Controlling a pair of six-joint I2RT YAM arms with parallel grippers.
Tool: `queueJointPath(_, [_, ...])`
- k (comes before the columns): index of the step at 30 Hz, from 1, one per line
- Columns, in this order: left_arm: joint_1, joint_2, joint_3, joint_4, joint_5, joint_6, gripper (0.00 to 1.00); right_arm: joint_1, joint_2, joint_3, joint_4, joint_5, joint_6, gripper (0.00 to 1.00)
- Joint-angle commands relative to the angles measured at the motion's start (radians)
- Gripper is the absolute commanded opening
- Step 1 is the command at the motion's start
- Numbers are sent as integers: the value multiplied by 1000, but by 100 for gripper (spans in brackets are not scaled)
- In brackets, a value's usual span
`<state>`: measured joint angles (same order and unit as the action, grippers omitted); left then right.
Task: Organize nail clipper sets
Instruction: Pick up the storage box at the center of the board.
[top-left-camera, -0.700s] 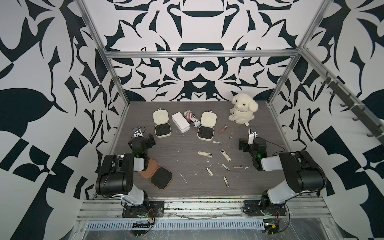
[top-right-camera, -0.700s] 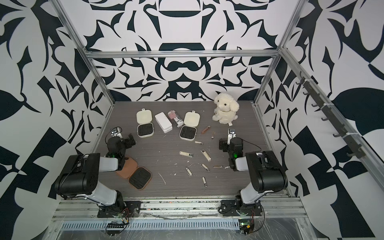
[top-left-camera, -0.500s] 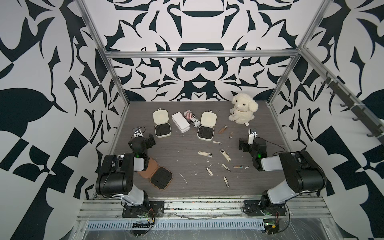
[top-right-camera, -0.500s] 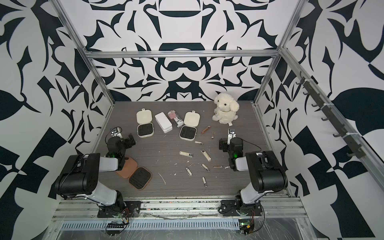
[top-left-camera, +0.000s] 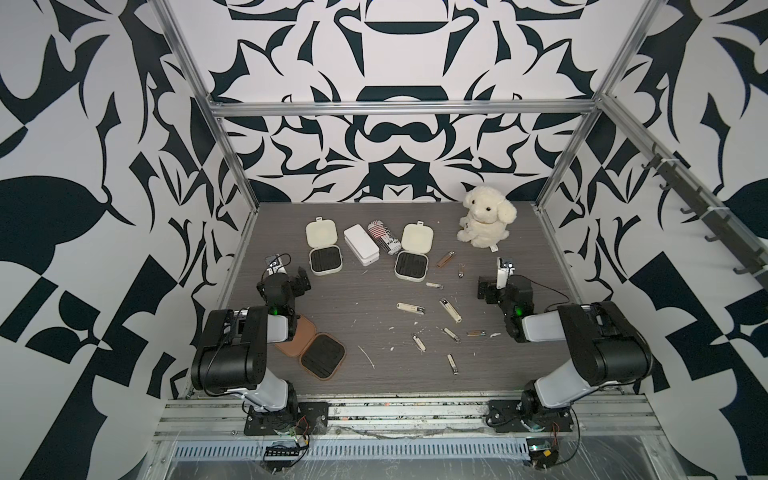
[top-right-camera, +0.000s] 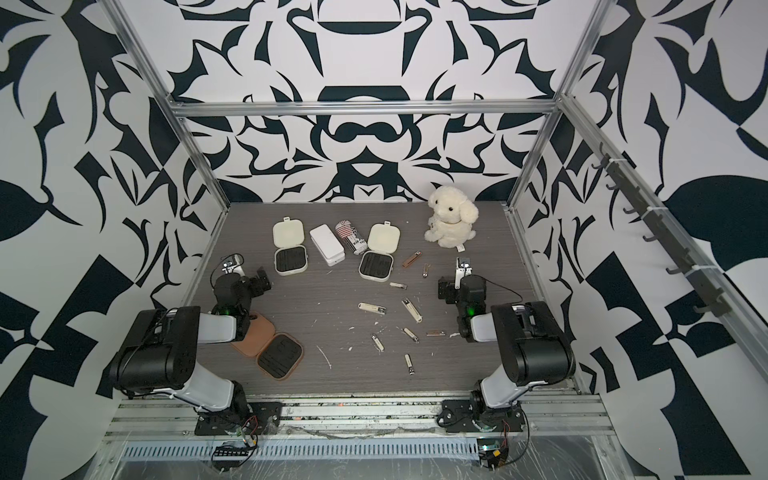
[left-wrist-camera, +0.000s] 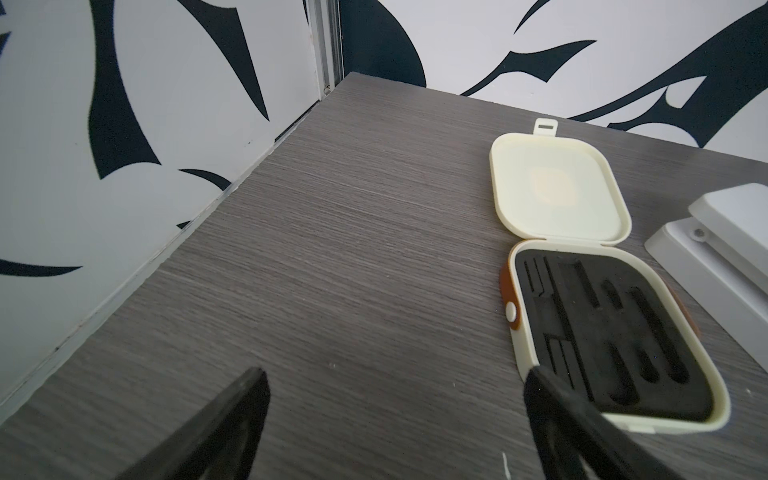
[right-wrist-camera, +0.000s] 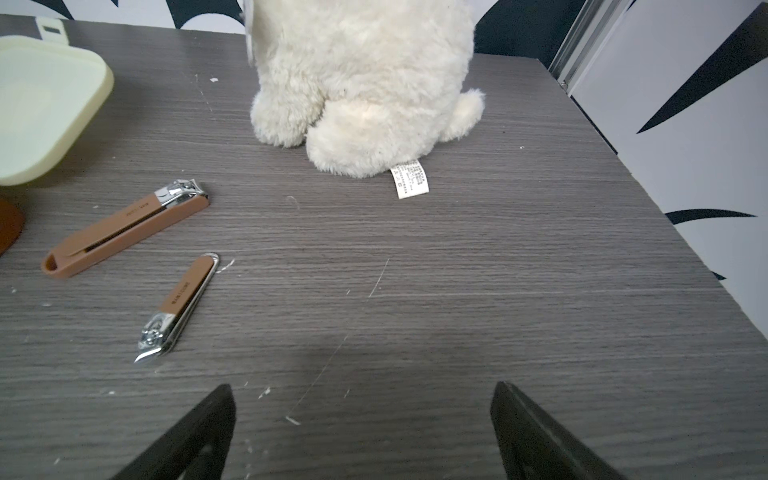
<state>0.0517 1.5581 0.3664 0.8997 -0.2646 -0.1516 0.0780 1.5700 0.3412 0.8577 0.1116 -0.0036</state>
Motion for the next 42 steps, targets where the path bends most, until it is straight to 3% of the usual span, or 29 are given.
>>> queueJointPath(1, [-3, -15, 1, 13, 0, 9, 100, 1, -24, 17, 33, 3, -3, 100])
queueJointPath(22, [-3, -19, -3, 38, 0, 22, 100, 0, -32, 20, 41, 30, 8, 100])
queueJointPath(23, [-3, -47, 13, -5, -13, 18, 100, 1, -72, 29, -15, 66, 22, 100])
queueJointPath(27, [-4, -193, 183, -454, -89, -49, 100, 1, -278, 76, -258, 165, 66, 100])
queueJointPath(29, [-4, -267, 236, -578, -142, -157, 100, 2, -392, 88, -336, 198, 160, 100])
queueJointPath(35, [-4, -432, 447, -963, -113, -371, 100, 2, -719, 139, -711, 333, 474, 100])
queueJointPath(36, [-3, -455, 462, -999, -84, -401, 100, 1, -779, 138, -763, 313, 497, 98])
queueJointPath(39, [-2, -530, 498, -1120, 69, -503, 100, -1, -941, 147, -882, 146, 487, 75])
queueJointPath(42, [-2, -568, 539, -1237, 288, -531, 97, 2, -988, 211, -1053, -80, 479, 60])
